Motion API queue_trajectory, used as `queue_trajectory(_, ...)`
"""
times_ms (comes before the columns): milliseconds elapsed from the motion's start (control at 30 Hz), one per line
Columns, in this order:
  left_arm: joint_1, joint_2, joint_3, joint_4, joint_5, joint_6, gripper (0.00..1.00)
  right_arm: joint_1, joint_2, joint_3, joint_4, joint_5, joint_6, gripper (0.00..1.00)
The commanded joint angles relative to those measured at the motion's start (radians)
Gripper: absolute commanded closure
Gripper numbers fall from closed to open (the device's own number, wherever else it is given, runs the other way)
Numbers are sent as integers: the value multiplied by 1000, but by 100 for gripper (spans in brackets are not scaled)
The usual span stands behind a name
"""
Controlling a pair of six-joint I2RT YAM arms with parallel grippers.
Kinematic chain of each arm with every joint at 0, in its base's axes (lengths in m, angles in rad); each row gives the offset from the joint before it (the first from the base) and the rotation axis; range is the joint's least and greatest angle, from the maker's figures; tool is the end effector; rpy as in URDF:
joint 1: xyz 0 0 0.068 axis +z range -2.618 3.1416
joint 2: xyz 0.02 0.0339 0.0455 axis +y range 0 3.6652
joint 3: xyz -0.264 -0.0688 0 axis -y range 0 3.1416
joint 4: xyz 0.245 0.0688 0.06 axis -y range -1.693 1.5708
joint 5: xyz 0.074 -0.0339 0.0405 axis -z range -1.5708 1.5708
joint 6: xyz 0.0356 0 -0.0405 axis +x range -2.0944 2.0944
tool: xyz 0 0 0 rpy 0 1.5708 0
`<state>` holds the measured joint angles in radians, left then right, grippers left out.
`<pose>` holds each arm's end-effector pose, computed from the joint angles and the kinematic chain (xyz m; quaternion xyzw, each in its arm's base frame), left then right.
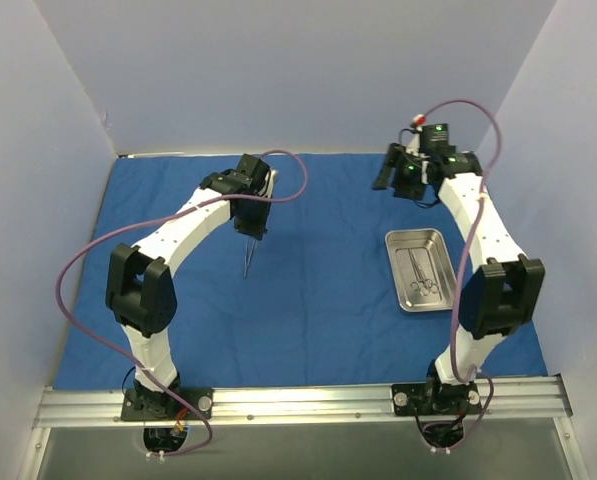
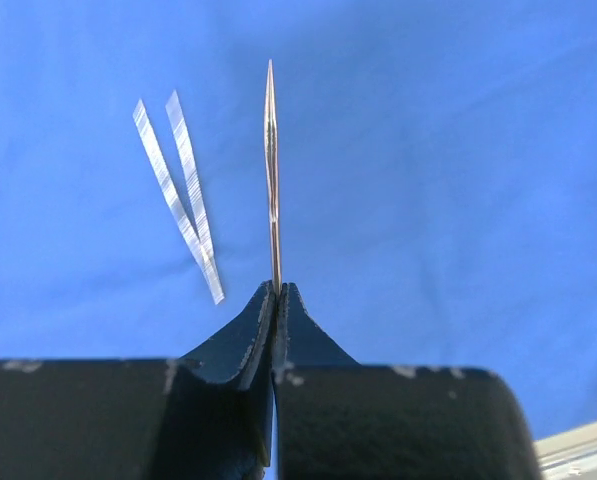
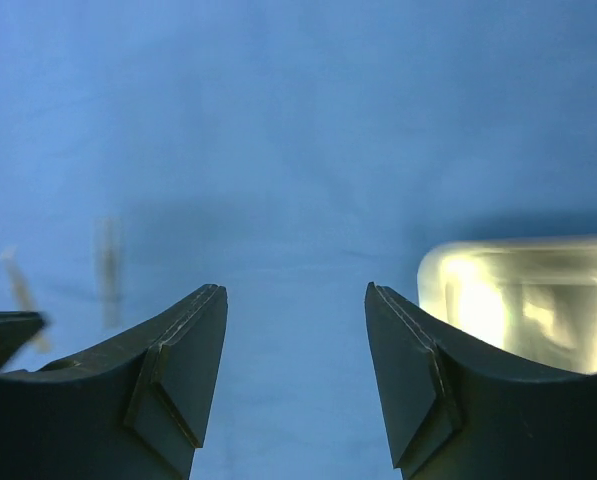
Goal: Open and lay out the surgical kit
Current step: Place the medical item in the surgical kit.
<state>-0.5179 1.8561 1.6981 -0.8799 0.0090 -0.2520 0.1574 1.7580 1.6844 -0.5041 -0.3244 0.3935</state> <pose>0.3486 -0.1990 0.2931 0.1291 0.9560 -0.1029 0.2424 0.4013 0.0752 0.3559 0.0258 0.8707 0.2645 0.4138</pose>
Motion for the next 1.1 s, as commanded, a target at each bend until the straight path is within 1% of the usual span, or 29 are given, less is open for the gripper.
queue_trajectory(0,33,32,-35,-62,-93,-15,98,-50,-141,-79,-116,79,-145,42)
queue_trajectory(200,114,87,-75,-70,-73,-46,98,-113,-242,-251,-91,70,-124,42)
queue_trajectory(300,139,106,-95,-59,-61,-44,98,-128,-264,-281,-79,67,-113,42)
queue_trajectory(467,145,130,-126,-36,-37,-44,98,-147,-261,-278,-86,68,-133,42)
queue_trajectory(867,188,229,-124,-22,-9,-62,98,-151,-235,-264,-88,68,-136,42)
queue_trajectory(900,190,233,-121,-22,21,-63,98,-151,-233,-264,-90,68,-137,42)
queue_trajectory(1000,191,252,-114,-19,32,-66,98,-151,-226,-264,-86,67,-137,42)
queue_trajectory(1067,191,261,-110,-21,34,-69,96,-151,-219,-264,-86,65,-137,42)
